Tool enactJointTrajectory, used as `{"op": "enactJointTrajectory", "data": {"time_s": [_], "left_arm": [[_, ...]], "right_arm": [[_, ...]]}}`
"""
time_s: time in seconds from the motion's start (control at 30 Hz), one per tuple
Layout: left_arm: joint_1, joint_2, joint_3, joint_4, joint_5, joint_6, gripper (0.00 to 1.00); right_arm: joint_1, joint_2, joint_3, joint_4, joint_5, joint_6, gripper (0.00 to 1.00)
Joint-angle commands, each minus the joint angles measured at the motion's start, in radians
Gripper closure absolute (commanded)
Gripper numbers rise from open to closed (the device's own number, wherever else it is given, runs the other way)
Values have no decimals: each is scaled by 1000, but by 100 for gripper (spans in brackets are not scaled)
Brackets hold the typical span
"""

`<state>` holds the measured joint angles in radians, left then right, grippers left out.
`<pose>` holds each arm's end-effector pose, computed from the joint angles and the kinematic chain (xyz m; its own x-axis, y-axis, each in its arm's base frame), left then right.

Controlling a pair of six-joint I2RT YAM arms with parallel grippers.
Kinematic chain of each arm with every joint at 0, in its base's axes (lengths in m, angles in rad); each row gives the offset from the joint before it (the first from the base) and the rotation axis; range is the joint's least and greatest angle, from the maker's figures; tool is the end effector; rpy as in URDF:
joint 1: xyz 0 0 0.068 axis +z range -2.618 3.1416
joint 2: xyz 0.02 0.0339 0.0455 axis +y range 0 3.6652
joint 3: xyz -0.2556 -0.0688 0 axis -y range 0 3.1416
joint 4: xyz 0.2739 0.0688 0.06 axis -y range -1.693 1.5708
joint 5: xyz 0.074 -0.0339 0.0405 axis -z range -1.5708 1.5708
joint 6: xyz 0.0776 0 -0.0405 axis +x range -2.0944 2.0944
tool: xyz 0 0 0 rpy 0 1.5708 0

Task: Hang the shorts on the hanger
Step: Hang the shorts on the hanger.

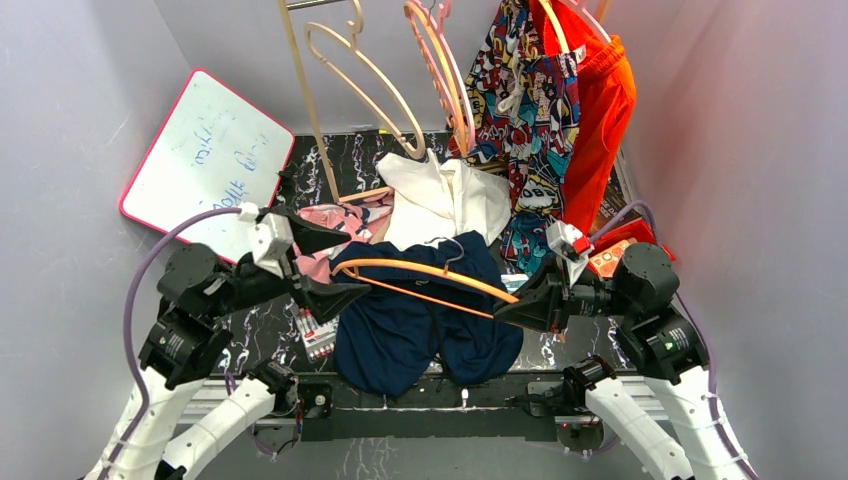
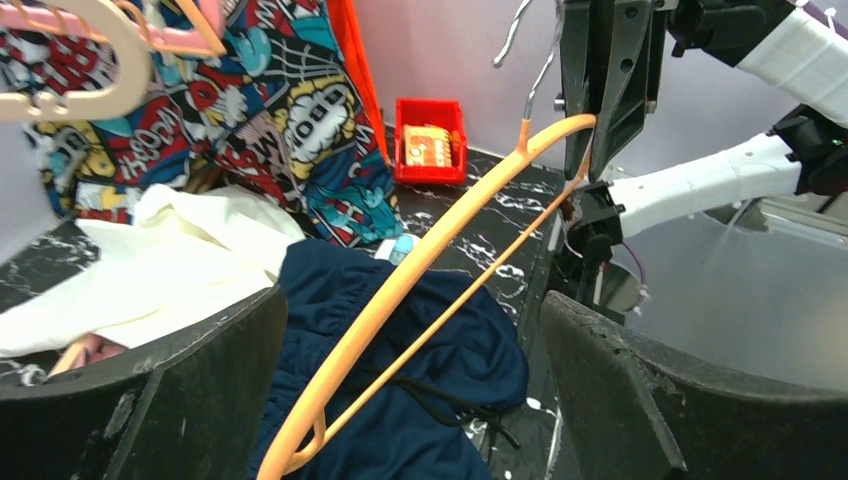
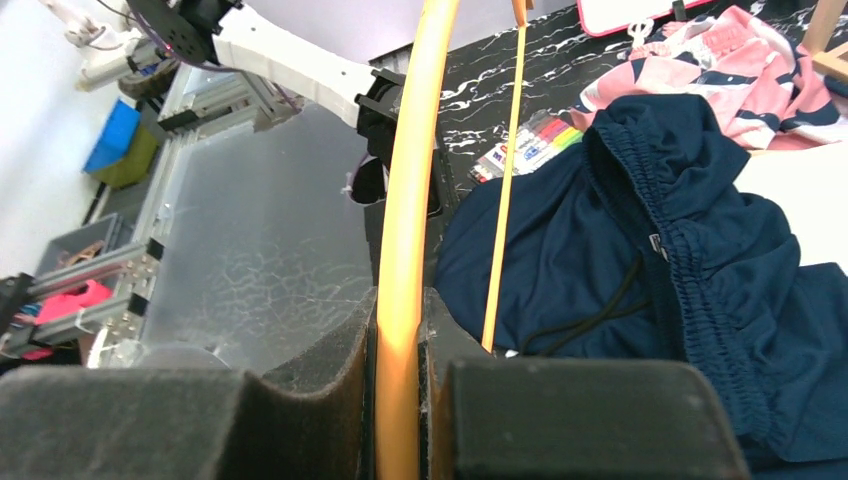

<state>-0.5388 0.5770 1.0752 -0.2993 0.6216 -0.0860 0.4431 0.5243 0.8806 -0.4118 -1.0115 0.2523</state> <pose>0.1074 -0.1168 0.4636 0.0911 -0.1358 -0.9865 0.9183 0.3947 0.0304 0.1069 0.1235 0.3868 -0.2962 0.0060 -0.9551 -0.9482 0.1187 0.2948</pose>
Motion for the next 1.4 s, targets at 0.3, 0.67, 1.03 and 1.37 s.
{"op": "enactJointTrajectory", "data": {"time_s": [0.3,0.67,1.03,1.37], "left_arm": [[-2,122,-88,127,180,-71,2],[-2,147,-171,149,319,83,14],[-3,233,-155,150,439,120,53],[-4,207,-212,149,293,161,100]], "right_arm": [[32,-68,-55,26,24,-173,100],[51,-18,-49,133,-67,-112,100],[57,24,-39,154,-74,-128,100],[91,82,-59,157,-35,-129,100]]}}
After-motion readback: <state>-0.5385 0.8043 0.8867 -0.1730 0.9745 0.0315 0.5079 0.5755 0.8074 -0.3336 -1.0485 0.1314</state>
